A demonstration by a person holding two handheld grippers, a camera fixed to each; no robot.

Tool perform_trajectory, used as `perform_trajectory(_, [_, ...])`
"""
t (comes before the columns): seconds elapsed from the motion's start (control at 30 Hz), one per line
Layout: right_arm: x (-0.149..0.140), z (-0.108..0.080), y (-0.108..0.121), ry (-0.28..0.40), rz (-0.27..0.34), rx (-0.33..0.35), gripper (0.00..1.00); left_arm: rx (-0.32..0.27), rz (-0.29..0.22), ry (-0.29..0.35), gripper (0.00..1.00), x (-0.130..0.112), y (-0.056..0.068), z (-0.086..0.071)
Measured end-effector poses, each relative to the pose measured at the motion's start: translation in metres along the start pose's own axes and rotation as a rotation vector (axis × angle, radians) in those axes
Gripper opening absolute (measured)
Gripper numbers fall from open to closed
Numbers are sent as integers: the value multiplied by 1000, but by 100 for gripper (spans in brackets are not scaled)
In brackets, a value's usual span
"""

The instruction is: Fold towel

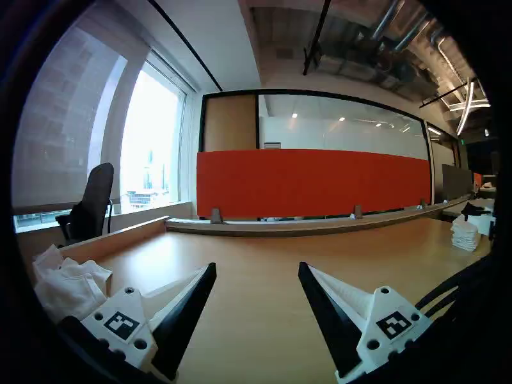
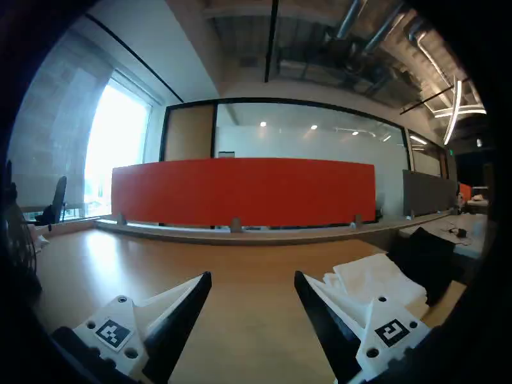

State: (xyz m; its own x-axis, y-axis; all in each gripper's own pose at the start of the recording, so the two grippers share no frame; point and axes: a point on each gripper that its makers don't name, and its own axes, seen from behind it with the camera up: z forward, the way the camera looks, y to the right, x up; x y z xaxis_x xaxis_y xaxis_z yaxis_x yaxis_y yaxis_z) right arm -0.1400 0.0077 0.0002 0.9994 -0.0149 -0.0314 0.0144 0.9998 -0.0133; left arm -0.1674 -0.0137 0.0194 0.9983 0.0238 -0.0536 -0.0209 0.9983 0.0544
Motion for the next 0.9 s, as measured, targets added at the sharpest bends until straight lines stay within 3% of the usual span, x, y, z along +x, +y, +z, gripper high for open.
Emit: perform_trajectory(0.9, [1, 0, 0, 0, 0, 0, 100, 0, 1, -2, 95, 4, -1, -2])
